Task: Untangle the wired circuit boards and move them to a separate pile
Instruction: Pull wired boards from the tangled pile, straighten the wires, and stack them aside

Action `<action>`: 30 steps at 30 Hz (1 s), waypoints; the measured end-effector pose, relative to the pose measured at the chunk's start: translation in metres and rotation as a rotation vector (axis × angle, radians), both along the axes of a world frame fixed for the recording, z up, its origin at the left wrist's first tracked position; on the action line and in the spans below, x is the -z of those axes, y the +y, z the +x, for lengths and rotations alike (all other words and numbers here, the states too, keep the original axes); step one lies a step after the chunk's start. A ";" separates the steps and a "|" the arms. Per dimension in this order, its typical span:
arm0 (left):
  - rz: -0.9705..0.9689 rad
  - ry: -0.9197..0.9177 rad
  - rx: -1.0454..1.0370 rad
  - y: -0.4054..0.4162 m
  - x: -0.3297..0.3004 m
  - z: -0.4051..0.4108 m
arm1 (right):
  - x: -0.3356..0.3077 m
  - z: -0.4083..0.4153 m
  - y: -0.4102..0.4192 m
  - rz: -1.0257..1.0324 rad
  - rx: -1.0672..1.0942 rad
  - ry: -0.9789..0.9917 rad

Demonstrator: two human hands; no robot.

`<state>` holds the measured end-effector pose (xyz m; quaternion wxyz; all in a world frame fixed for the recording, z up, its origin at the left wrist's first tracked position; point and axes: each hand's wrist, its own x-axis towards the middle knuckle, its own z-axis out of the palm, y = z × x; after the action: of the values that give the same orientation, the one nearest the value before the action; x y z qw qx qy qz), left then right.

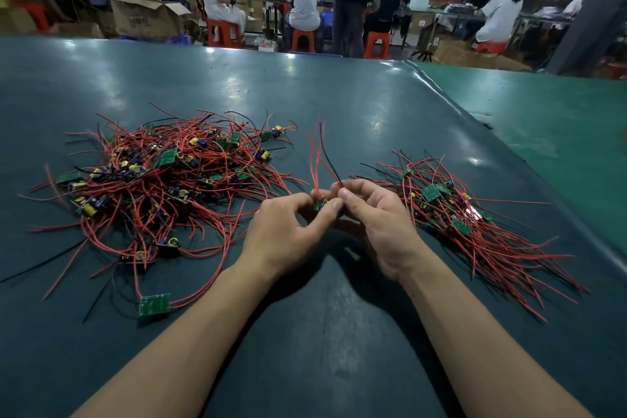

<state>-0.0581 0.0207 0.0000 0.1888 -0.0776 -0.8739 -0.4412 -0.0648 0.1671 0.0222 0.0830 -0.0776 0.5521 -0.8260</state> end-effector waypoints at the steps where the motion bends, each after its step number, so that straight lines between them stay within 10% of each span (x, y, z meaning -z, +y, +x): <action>1: 0.065 -0.017 0.069 0.001 0.000 0.000 | 0.001 0.000 0.000 0.012 0.010 0.018; 12: 0.779 -0.044 0.132 0.006 -0.016 0.001 | -0.002 -0.006 0.004 -0.025 0.261 -0.041; 24: 0.808 -0.289 0.336 0.004 -0.014 -0.001 | 0.002 -0.001 0.000 0.195 0.459 0.104; 30: 0.915 -0.285 0.204 0.002 -0.017 -0.004 | 0.002 0.004 -0.004 0.205 0.076 0.006</action>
<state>-0.0617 0.0225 0.0171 0.0381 -0.0107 -0.5953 -0.8025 -0.0610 0.1629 0.0204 0.0572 -0.0502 0.6363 -0.7677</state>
